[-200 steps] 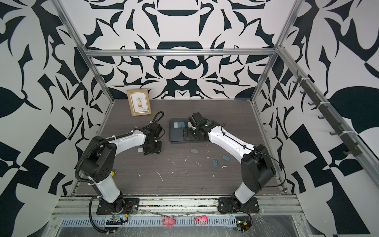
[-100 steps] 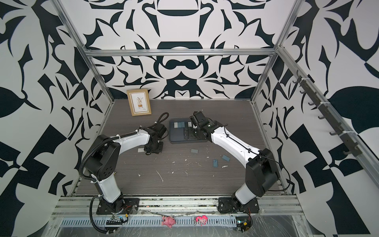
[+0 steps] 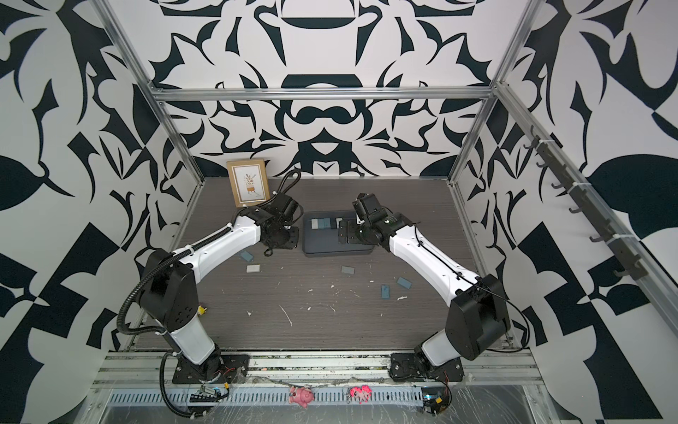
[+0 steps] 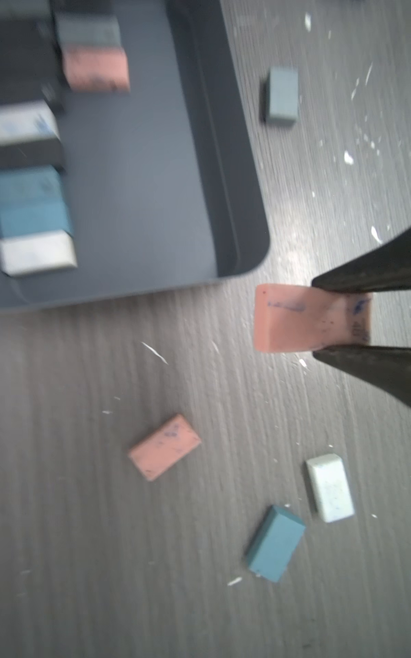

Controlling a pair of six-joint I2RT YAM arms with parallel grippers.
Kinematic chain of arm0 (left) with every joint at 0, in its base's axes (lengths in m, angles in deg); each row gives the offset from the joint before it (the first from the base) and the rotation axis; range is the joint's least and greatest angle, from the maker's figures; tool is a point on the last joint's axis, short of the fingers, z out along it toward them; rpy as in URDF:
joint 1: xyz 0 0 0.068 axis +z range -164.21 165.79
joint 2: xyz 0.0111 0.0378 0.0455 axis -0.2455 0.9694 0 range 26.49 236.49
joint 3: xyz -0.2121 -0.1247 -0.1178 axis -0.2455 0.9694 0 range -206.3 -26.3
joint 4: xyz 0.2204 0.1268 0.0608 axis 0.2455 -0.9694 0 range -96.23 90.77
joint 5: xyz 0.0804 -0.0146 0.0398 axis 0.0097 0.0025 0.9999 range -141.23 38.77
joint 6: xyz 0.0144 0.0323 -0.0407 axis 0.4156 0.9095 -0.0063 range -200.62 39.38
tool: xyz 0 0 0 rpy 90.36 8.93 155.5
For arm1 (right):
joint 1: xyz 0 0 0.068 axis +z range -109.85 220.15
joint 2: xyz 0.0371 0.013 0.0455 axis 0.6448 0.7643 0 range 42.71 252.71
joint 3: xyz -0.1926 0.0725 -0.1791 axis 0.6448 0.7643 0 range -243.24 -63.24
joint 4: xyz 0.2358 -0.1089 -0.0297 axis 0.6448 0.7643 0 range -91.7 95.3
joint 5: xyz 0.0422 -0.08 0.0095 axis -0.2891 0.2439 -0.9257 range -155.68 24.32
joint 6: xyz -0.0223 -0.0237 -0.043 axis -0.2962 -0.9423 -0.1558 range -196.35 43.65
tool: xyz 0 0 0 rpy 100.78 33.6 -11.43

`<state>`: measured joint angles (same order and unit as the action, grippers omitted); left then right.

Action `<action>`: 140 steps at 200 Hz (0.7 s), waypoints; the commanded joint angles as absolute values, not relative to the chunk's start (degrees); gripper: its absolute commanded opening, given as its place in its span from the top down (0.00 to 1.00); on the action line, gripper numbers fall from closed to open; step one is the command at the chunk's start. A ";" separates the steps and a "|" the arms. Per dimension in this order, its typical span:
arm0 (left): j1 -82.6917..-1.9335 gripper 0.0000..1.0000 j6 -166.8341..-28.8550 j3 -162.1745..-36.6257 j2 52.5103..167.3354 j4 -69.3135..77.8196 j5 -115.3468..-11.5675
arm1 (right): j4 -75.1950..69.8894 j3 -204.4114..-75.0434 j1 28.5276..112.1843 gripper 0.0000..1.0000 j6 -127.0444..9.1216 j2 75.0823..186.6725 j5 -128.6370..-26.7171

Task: Put the eraser in the storage box
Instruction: Pick up the eraser from the center of the board, then place the eraser in the storage box.

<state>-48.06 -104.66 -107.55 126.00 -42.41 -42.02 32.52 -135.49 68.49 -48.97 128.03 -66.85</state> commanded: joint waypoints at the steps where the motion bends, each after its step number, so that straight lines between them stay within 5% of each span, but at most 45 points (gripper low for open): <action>1: -48.50 0.79 -103.76 -111.71 126.97 -45.37 -43.75 | 33.53 -135.43 65.63 0.01 -50.77 125.53 -68.60; 64: -49.88 0.78 -104.55 -124.13 137.03 -44.35 -48.15 | 34.09 -133.08 57.47 0.01 -52.91 123.85 -72.41; 140: -51.72 0.78 -108.11 -134.07 150.34 -38.59 -54.23 | 34.60 -132.42 56.85 0.01 -53.75 125.85 -74.86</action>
<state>-50.90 -106.40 -130.15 147.00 -39.92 -51.24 34.50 -132.91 56.78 -52.75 125.63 -73.75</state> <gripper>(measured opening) 0.240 0.988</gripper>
